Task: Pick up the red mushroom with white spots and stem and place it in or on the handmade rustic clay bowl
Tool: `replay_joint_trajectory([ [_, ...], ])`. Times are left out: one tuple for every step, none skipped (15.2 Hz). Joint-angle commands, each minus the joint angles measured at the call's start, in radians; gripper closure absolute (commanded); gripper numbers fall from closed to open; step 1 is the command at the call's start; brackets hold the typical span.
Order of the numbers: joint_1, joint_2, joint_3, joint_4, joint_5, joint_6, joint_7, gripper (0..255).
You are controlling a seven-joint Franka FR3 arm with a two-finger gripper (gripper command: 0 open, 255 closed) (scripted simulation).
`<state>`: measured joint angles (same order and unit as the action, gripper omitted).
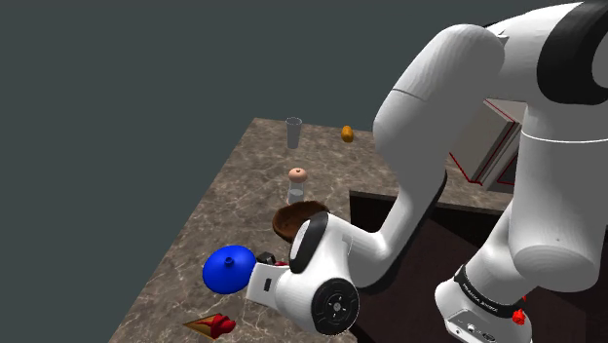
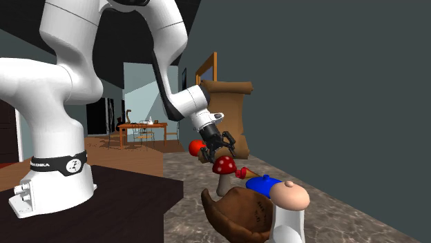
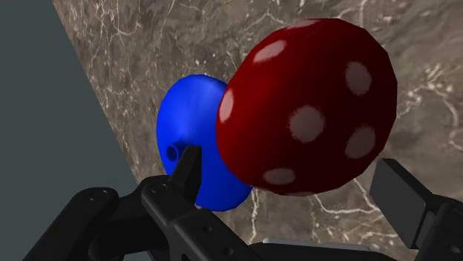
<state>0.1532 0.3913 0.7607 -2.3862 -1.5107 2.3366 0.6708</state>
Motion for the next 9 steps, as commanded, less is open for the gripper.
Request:
replay_joint_trajectory([
  [0.002,0.012,-0.007,0.007,-0.012,-0.002,0.004,0],
  [0.002,0.012,-0.007,0.007,-0.012,-0.002,0.004,0],
  [0.002,0.012,-0.007,0.007,-0.012,-0.002,0.004,0],
  [0.002,0.012,-0.006,0.007,-0.012,-0.002,0.004,0],
  [0.002,0.012,-0.006,0.007,-0.012,-0.002,0.004,0],
  [0.002,0.012,-0.006,0.007,-0.012,-0.002,0.004,0],
  [0.002,0.012,-0.006,0.007,-0.012,-0.002,0.004,0],
  [0.002,0.012,-0.006,0.007,-0.012,-0.002,0.004,255],
  [0.002,0.012,-0.006,0.007,-0.012,-0.002,0.004,255],
])
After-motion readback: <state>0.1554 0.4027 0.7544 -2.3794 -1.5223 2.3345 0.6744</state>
